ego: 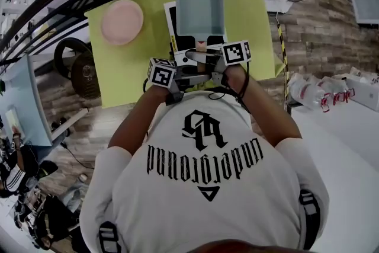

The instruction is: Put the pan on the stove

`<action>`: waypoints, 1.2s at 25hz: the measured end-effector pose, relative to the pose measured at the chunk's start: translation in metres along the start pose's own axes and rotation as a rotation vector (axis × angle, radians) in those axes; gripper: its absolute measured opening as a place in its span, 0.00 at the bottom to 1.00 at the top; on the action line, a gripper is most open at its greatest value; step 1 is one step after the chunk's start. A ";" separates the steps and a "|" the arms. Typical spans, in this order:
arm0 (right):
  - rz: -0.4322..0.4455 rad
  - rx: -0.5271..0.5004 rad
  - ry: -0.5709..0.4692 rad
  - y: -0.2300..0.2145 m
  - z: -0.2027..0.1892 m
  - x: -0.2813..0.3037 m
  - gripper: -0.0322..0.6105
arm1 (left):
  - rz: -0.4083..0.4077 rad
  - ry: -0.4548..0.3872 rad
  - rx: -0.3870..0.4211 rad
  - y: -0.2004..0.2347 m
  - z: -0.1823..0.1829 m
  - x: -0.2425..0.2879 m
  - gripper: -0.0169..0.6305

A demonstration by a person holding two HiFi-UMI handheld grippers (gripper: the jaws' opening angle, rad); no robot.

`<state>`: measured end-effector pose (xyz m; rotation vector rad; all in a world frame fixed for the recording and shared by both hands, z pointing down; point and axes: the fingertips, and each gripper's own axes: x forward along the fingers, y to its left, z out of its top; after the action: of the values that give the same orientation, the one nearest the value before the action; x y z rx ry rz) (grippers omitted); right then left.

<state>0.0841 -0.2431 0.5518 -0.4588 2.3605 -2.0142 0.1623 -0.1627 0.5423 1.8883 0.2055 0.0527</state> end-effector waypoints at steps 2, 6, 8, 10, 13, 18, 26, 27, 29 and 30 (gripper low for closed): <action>0.005 0.005 0.031 -0.004 0.001 0.000 0.25 | 0.008 -0.019 -0.007 0.004 0.003 0.003 0.25; 0.006 -0.011 0.103 -0.015 -0.004 0.000 0.25 | 0.031 -0.056 -0.026 0.015 0.002 0.008 0.25; 0.011 -0.007 0.123 -0.021 -0.005 0.000 0.25 | 0.038 -0.076 -0.032 0.021 0.002 0.010 0.25; 0.014 0.000 0.137 -0.030 -0.005 0.000 0.25 | 0.045 -0.090 -0.036 0.030 0.002 0.011 0.25; 0.008 0.001 0.170 -0.045 -0.010 0.002 0.25 | 0.058 -0.104 -0.055 0.045 -0.002 0.014 0.25; 0.005 0.015 0.203 -0.068 -0.026 -0.001 0.26 | 0.073 -0.102 -0.076 0.063 -0.018 0.020 0.25; 0.005 0.050 0.206 -0.102 -0.040 -0.001 0.26 | 0.088 -0.093 -0.117 0.092 -0.037 0.024 0.25; 0.006 0.052 0.204 -0.106 -0.041 -0.001 0.26 | 0.088 -0.092 -0.116 0.096 -0.039 0.024 0.25; 0.011 0.058 0.198 -0.112 -0.041 -0.001 0.26 | 0.092 -0.087 -0.109 0.102 -0.041 0.024 0.25; 0.013 0.062 0.195 -0.116 -0.042 0.000 0.26 | 0.097 -0.084 -0.110 0.105 -0.041 0.024 0.25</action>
<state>0.1013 -0.2183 0.6708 -0.2549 2.3889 -2.2127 0.1920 -0.1521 0.6532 1.7862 0.0526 0.0492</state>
